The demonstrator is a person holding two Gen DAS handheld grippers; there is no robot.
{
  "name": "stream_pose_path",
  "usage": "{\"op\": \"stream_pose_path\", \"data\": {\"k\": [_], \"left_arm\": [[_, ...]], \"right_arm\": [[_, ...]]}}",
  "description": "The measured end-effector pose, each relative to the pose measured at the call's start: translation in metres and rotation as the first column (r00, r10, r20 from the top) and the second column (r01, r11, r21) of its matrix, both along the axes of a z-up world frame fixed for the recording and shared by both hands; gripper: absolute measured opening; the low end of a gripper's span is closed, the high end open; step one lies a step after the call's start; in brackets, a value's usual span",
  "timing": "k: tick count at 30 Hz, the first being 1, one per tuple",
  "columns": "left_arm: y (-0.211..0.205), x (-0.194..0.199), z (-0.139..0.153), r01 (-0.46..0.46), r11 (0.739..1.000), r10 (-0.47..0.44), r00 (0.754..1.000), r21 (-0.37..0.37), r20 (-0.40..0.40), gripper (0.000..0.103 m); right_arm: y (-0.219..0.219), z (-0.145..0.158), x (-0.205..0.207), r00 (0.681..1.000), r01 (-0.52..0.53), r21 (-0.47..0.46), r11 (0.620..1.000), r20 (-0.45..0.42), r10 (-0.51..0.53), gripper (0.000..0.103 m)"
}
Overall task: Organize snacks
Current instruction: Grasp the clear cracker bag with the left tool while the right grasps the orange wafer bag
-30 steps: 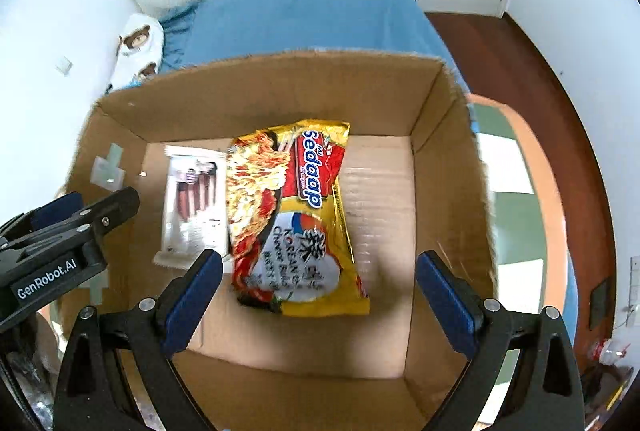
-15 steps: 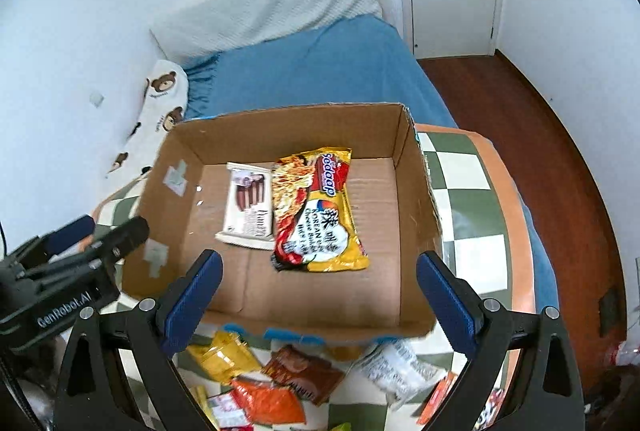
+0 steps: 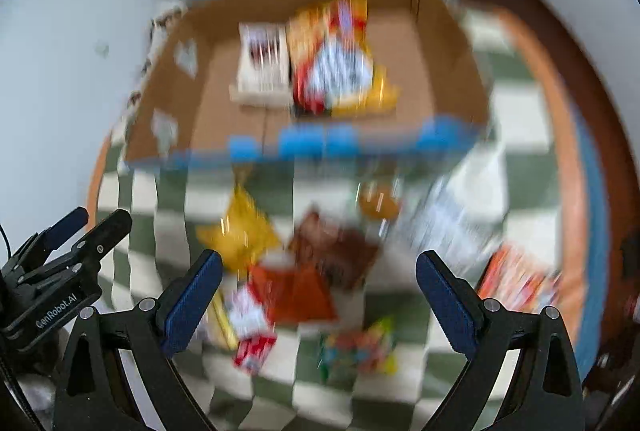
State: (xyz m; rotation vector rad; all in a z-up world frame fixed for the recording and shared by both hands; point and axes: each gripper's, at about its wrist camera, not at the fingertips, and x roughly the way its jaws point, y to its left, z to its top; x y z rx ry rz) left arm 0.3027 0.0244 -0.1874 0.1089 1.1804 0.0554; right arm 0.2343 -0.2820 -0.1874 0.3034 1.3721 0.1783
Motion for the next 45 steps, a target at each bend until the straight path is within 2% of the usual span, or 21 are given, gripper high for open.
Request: {"op": "stream_pose_path", "data": {"k": [4,8,11,13,15,18,21,23,26,28,30,31,32,33,36,37,39,40,41,43,45], "left_arm": [[0.022,-0.023,-0.041,0.032,0.999,-0.027,0.993,0.044,-0.112,0.084],[0.049,-0.045,-0.084,0.027,0.997,-0.009,0.972,0.072,-0.236,0.084],[0.055,-0.055,-0.105,0.075,0.996,-0.056,0.952,0.052,-0.3,0.084],[0.052,-0.065,-0.113,0.152,0.988,-0.131,0.939,0.04,-0.319,0.084],[0.043,-0.075,-0.118,0.261,0.965,-0.238,0.912,0.027,-0.334,0.084],[0.021,-0.087,-0.136,0.421,0.906,-0.369,0.841,0.05,-0.396,0.084],[0.007,-0.085,-0.153,0.478,0.874,-0.401,0.814,0.091,-0.42,0.084],[0.006,-0.075,-0.16,0.443,0.891,-0.37,0.833,0.098,-0.411,0.084],[0.022,-0.051,-0.16,0.282,0.955,-0.231,0.902,0.092,-0.364,0.084],[0.037,-0.038,-0.159,0.165,0.983,-0.128,0.929,0.079,-0.347,0.083],[0.057,-0.029,-0.159,0.025,0.999,-0.015,0.938,0.025,-0.346,0.083],[0.062,-0.028,-0.16,-0.005,1.0,0.006,0.936,0.003,-0.352,0.083],[0.067,-0.027,-0.16,-0.029,0.999,0.02,0.934,-0.021,-0.357,0.083],[0.07,-0.028,-0.16,-0.045,0.998,0.029,0.932,-0.037,-0.361,0.083],[0.079,-0.033,-0.158,-0.054,0.996,0.024,0.927,-0.071,-0.373,0.083],[0.08,-0.036,-0.158,-0.055,0.996,0.023,0.925,-0.075,-0.379,0.083],[0.08,-0.04,-0.158,-0.05,0.995,0.013,0.919,-0.084,-0.393,0.083],[0.081,-0.048,-0.163,-0.05,0.995,0.009,0.915,-0.09,-0.404,0.083],[0.082,-0.052,-0.165,-0.053,0.994,0.008,0.911,-0.096,-0.413,0.083],[0.082,-0.063,-0.174,-0.069,0.991,0.013,0.899,-0.113,-0.438,0.083],[0.084,-0.074,-0.189,-0.093,0.987,0.019,0.883,-0.135,-0.469,0.083]], "right_arm": [[0.013,-0.053,-0.015,0.987,-0.005,0.067,0.998,-0.158,0.016,0.099],[0.028,-0.094,-0.025,0.962,0.021,0.124,0.992,-0.272,0.013,0.099],[0.033,-0.123,-0.03,0.923,0.111,0.198,0.974,-0.385,-0.027,0.099],[0.035,-0.136,-0.033,0.9,0.166,0.233,0.958,-0.433,-0.051,0.099],[0.035,-0.144,-0.034,0.883,0.208,0.245,0.947,-0.463,-0.074,0.099],[0.033,-0.155,-0.034,0.861,0.268,0.253,0.929,-0.496,-0.113,0.099],[0.031,-0.165,-0.032,0.841,0.327,0.257,0.91,-0.519,-0.156,0.099],[0.029,-0.171,-0.03,0.821,0.373,0.259,0.891,-0.538,-0.188,0.099],[0.025,-0.18,-0.028,0.78,0.464,0.268,0.844,-0.576,-0.245,0.097],[0.021,-0.187,-0.03,0.745,0.538,0.289,0.792,-0.603,-0.286,0.096],[0.017,-0.191,-0.032,0.718,0.587,0.289,0.757,-0.619,-0.32,0.086],[0.015,-0.191,-0.034,0.709,0.605,0.29,0.742,-0.621,-0.335,0.084],[0.014,-0.191,-0.034,0.709,0.605,0.289,0.742,-0.619,-0.337,0.075],[0.014,-0.189,-0.034,0.718,0.589,0.28,0.758,-0.611,-0.333,0.066],[0.019,-0.173,-0.023,0.793,0.445,0.222,0.868,-0.547,-0.267,0.061],[0.024,-0.163,-0.017,0.832,0.359,0.185,0.915,-0.506,-0.225,0.061],[0.037,-0.148,-0.006,0.892,0.189,0.111,0.976,-0.435,-0.123,0.06],[0.05,-0.139,0.0,0.922,0.049,0.052,0.997,-0.385,-0.025,0.06],[0.065,-0.128,0.005,0.942,-0.095,-0.032,0.995,-0.327,0.079,0.06],[0.091,-0.116,0.009,0.932,-0.27,-0.141,0.952,-0.286,0.222,0.06],[0.102,-0.112,0.011,0.924,-0.312,-0.152,0.938,-0.277,0.263,0.065]]}}
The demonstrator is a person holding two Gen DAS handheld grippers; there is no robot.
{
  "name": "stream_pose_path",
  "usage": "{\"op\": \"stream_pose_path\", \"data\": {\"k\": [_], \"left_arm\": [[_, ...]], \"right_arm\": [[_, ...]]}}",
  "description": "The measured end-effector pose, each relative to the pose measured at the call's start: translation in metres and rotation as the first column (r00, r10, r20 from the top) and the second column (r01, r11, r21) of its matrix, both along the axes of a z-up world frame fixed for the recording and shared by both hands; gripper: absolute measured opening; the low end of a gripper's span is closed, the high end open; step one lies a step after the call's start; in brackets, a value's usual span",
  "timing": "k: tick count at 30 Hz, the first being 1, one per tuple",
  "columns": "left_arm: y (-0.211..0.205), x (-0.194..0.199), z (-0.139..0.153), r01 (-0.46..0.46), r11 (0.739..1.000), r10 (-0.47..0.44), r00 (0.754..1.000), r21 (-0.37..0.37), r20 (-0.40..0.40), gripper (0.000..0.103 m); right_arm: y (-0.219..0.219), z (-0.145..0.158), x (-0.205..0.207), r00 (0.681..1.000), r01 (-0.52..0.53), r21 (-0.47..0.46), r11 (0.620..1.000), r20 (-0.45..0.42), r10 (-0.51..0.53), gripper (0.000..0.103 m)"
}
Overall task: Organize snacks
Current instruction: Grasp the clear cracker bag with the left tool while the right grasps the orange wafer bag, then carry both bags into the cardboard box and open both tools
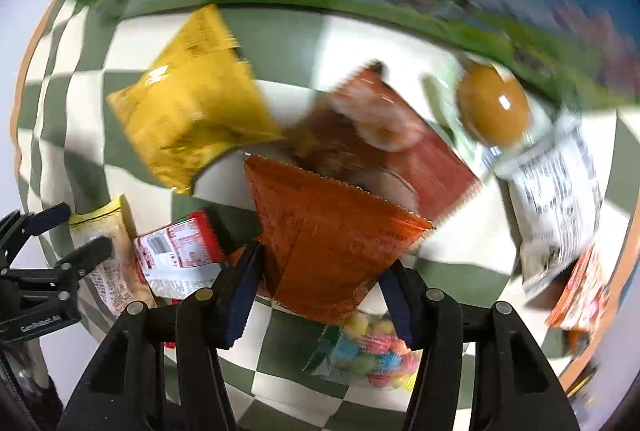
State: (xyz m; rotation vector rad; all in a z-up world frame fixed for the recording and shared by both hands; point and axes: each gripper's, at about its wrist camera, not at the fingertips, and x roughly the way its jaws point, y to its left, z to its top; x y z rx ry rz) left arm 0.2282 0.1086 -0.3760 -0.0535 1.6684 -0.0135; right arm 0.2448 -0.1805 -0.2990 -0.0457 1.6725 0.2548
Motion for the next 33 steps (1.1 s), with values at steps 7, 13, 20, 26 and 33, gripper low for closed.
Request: {"op": "stream_pose_path", "data": {"k": [7,13,20,26,33], "left_arm": [[0.021,-0.031,-0.031,-0.198,0.97,0.181,0.975,-0.14,-0.126,0.083],[0.058,-0.059,-0.001,-0.412,0.884,0.41,0.91,-0.22,-0.057,0.083],[0.03,-0.102,-0.014,-0.52,0.801,0.491,0.854,-0.298,-0.17,0.083],[-0.001,-0.111,-0.063,-0.582,0.754,0.5,0.809,-0.304,-0.308,0.083],[-0.015,-0.085,-0.045,-0.455,0.866,0.442,0.89,-0.208,-0.107,0.05]], "right_arm": [[-0.012,0.011,-0.003,0.986,0.168,0.098,0.981,-0.027,-0.166,0.078],[-0.033,0.025,-0.005,0.961,0.275,0.161,0.948,-0.039,-0.273,0.082],[-0.05,0.027,-0.001,0.951,0.31,0.156,0.938,-0.061,-0.304,0.088],[-0.054,0.001,-0.005,0.947,0.321,0.129,0.938,-0.07,-0.314,0.088],[-0.049,-0.019,-0.007,0.96,0.281,0.123,0.952,-0.055,-0.276,0.057]]}}
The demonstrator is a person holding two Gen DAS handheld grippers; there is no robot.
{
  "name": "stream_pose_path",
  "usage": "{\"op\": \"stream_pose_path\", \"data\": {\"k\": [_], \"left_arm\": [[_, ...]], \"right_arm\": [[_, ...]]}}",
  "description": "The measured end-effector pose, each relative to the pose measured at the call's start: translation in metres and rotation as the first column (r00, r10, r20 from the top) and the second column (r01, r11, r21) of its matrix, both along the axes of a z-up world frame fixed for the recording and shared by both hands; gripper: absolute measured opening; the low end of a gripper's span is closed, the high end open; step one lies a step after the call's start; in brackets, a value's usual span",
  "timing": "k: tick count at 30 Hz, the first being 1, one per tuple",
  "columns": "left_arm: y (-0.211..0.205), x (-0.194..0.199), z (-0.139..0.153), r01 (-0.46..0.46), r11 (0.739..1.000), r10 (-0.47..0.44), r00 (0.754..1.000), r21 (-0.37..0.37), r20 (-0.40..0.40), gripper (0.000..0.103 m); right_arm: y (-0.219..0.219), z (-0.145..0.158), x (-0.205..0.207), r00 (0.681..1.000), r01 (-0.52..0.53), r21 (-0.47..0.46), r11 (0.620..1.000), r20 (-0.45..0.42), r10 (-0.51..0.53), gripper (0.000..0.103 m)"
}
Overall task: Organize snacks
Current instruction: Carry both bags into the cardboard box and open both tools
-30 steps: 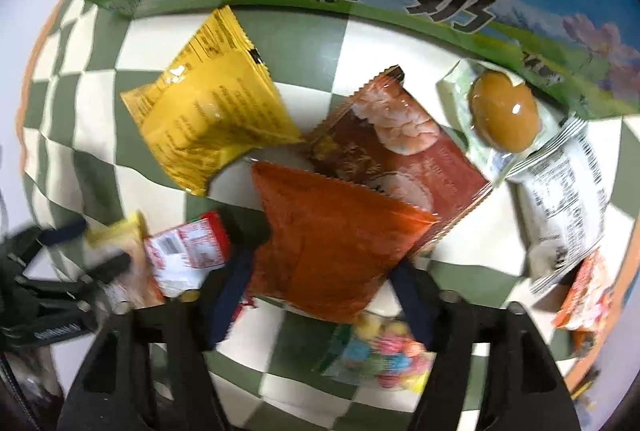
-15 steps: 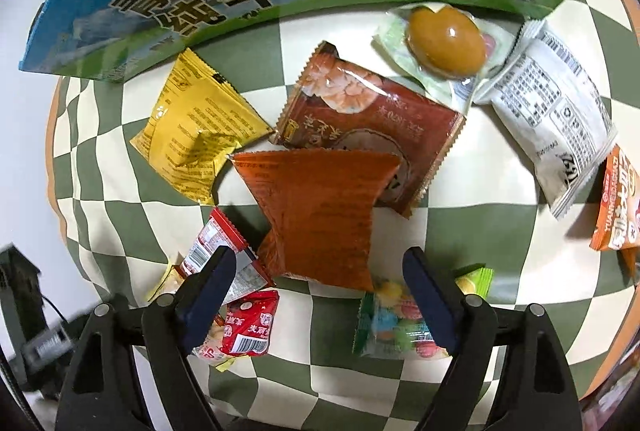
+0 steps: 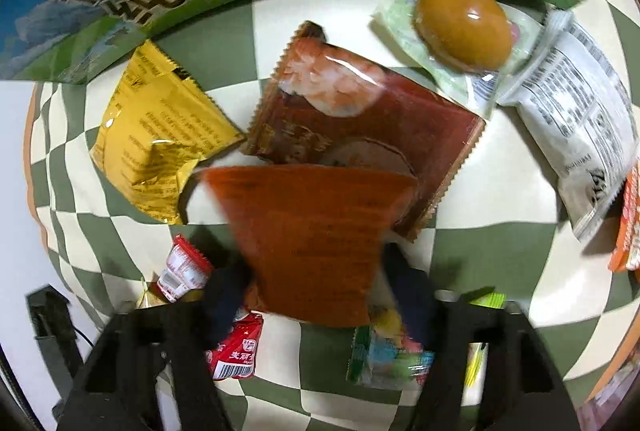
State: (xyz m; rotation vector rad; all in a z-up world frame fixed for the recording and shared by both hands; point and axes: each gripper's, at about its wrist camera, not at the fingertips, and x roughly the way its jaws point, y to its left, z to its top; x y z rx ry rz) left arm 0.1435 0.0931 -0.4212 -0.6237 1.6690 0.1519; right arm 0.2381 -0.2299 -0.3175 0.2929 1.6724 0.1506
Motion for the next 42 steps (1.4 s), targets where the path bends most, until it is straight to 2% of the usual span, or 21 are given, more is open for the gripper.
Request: {"op": "stream_pose_path", "data": {"k": [4,7,9,11,12,14,19,20,21,22,27,29,32,35,38,42], "left_arm": [[-0.022,0.024,0.019,0.136,0.98,-0.148,0.986,0.147,0.077,0.049],[-0.034,0.043,0.028,0.192,0.959,-0.219,0.969,0.207,0.118,0.049],[-0.041,0.058,0.029,0.224,0.952,-0.253,0.96,0.209,0.122,0.051],[-0.042,0.067,0.023,0.235,0.951,-0.26,0.96,0.202,0.107,0.052],[-0.042,0.071,0.02,0.236,0.951,-0.26,0.96,0.2,0.102,0.052],[-0.042,0.077,0.018,0.223,0.956,-0.246,0.964,0.19,0.104,0.052],[-0.025,0.081,0.028,0.2,0.963,-0.225,0.965,0.184,0.133,0.048],[-0.019,0.084,0.032,0.196,0.963,-0.222,0.965,0.185,0.136,0.047],[-0.019,0.085,0.033,0.194,0.963,-0.221,0.966,0.188,0.136,0.046],[-0.023,0.074,0.037,0.191,0.962,-0.219,0.966,0.192,0.136,0.045],[-0.02,0.062,0.063,0.167,0.964,-0.202,0.966,0.205,0.165,0.044],[-0.021,0.061,0.077,0.16,0.964,-0.199,0.963,0.211,0.18,0.044],[-0.028,0.082,0.091,0.151,0.968,-0.194,0.957,0.202,0.215,0.044],[-0.035,0.098,0.125,0.15,0.973,-0.196,0.942,0.178,0.274,0.044],[-0.053,0.129,0.168,0.178,0.973,-0.22,0.911,0.149,0.349,0.044],[-0.082,0.156,0.203,0.237,0.963,-0.27,0.863,0.13,0.428,0.044]], "right_arm": [[0.019,0.002,-0.009,0.995,-0.096,-0.01,0.995,0.025,0.097,0.049],[0.019,0.009,-0.015,0.986,-0.165,-0.023,0.986,-0.006,0.164,0.048],[0.019,0.011,-0.02,0.976,-0.217,-0.029,0.976,-0.036,0.216,0.048],[0.014,-0.001,-0.027,0.97,-0.237,-0.045,0.97,-0.068,0.234,0.049],[0.011,-0.003,-0.027,0.973,-0.222,-0.044,0.974,-0.066,0.219,0.05],[0.004,-0.005,-0.026,0.982,-0.185,-0.04,0.982,-0.057,0.182,0.06],[-0.016,-0.004,-0.033,0.99,-0.142,-0.058,0.988,-0.035,0.14,0.063],[-0.016,-0.006,-0.038,0.99,-0.142,-0.062,0.988,-0.032,0.14,0.062],[-0.015,-0.008,-0.043,0.99,-0.141,-0.065,0.988,-0.024,0.14,0.051],[-0.017,-0.007,-0.045,0.99,-0.138,-0.06,0.989,-0.01,0.138,0.049],[-0.014,0.007,-0.062,0.992,-0.107,-0.057,0.993,0.06,0.111,0.045],[-0.025,0.019,-0.063,0.993,-0.088,-0.026,0.996,0.08,0.09,0.045],[-0.04,0.039,-0.063,0.992,-0.071,0.016,0.997,0.107,0.069,0.045],[-0.057,0.066,-0.063,0.989,-0.063,0.071,0.995,0.142,0.053,0.045],[-0.071,0.115,-0.048,0.981,-0.065,0.126,0.99,0.189,0.041,0.045],[-0.091,0.168,-0.026,0.962,-0.06,0.162,0.985,0.274,0.013,0.045]]}}
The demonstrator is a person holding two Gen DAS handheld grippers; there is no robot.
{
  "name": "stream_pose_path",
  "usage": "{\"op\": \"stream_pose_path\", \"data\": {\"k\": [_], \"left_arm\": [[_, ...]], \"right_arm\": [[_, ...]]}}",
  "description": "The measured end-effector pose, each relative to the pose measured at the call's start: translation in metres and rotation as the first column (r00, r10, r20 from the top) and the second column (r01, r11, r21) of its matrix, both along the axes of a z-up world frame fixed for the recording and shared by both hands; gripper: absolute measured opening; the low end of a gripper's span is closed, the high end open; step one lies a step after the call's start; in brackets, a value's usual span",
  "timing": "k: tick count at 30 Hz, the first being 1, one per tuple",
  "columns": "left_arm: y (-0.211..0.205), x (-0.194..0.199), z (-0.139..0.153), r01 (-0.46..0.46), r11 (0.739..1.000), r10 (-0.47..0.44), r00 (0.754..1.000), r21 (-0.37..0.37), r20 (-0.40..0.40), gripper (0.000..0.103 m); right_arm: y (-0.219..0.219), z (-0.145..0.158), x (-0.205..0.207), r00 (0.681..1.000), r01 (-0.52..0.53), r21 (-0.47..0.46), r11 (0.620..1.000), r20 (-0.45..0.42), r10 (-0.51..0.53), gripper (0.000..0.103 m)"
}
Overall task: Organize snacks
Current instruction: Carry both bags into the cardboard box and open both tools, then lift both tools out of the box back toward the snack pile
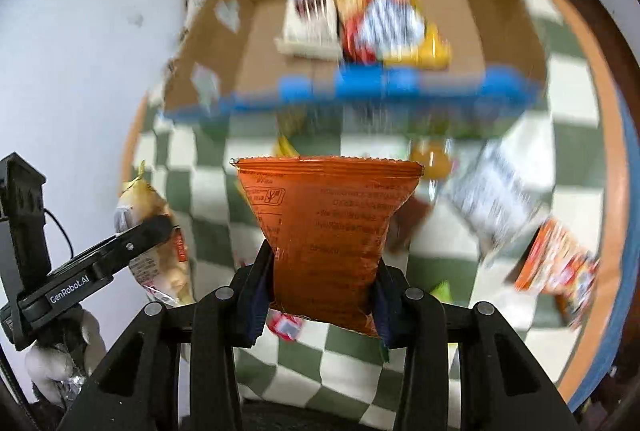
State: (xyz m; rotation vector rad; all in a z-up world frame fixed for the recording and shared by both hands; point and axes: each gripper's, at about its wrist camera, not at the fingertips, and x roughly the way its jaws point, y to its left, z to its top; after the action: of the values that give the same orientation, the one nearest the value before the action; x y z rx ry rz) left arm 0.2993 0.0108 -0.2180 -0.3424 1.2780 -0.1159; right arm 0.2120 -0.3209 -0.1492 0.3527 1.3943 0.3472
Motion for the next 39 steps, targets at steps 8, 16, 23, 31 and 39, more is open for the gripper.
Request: {"op": "stream_pose_path", "data": {"k": [8,16,23,31,39], "left_arm": [[-0.015,0.109,0.054,0.124,0.989,-0.125,0.992,0.084,0.012,0.044],[-0.011,0.231,0.014,0.149,0.968,-0.132,0.987,0.204,-0.092,0.044],[-0.007,0.279,-0.029,0.184,0.955,-0.143,0.972,0.231,-0.185,0.046],[-0.005,0.288,-0.043,0.177,0.957,-0.14,0.975,0.228,-0.17,0.089],[0.003,0.27,-0.026,0.114,0.967,-0.094,0.991,0.227,-0.098,0.089]], "right_arm": [[-0.004,0.027,0.115,0.994,0.069,-0.114,0.991,0.095,-0.058,0.045],[-0.011,-0.004,0.223,0.999,0.037,-0.259,0.965,0.038,-0.028,0.045],[-0.019,-0.04,0.264,0.999,0.013,-0.33,0.944,-0.04,-0.028,0.049],[-0.018,-0.067,0.277,0.997,0.032,-0.307,0.951,-0.056,-0.052,0.092],[-0.009,-0.065,0.262,0.998,0.044,-0.339,0.94,-0.021,-0.054,0.096]]}}
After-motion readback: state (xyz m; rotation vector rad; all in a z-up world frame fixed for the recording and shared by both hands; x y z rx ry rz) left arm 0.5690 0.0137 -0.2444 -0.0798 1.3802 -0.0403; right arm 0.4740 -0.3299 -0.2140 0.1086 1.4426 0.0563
